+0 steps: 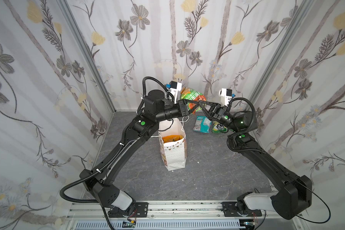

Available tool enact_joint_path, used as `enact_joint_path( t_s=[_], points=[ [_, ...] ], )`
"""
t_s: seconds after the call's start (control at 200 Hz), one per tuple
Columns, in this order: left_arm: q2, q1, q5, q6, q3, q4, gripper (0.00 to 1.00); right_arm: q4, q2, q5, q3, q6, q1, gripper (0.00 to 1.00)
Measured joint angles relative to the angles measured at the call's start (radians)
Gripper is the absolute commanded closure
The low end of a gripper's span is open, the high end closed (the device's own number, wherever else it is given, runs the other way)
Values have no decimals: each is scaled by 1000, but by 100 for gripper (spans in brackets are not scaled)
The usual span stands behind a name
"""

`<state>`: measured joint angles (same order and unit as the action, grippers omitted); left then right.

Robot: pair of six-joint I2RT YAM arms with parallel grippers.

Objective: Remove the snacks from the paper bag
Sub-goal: 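Grasp the cracker pack with the right gripper while the left gripper holds it, then carry the cracker pack down beside the other packs while the left gripper withdraws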

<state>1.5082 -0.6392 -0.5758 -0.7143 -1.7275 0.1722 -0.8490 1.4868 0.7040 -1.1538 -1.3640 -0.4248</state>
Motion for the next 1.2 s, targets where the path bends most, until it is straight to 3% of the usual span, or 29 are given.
enact_joint_path(
  t_s=[0.16, 0.3, 0.49, 0.714, 0.959, 1.199],
  points=[
    [-4, 2, 16, 47, -13, 56, 32, -2, -1, 5, 0, -5, 2, 99],
    [-11, 2, -5, 111, -32, 116, 44, -13, -3, -12, 14, -14, 13, 95],
    [-41, 1, -39, 196, -24, 192, 44, -16, -10, -36, 32, -34, 39, 100],
    [-55, 2, -37, 229, -18, 240, 26, -13, -11, -55, 40, -36, 54, 100],
    [-141, 3, 20, 333, 37, 270, 0, 109, -66, -92, 51, 92, 135, 100],
    [-226, 3, 109, 433, 101, 321, 0, 246, -97, -140, 124, 213, 275, 100]
  ],
)
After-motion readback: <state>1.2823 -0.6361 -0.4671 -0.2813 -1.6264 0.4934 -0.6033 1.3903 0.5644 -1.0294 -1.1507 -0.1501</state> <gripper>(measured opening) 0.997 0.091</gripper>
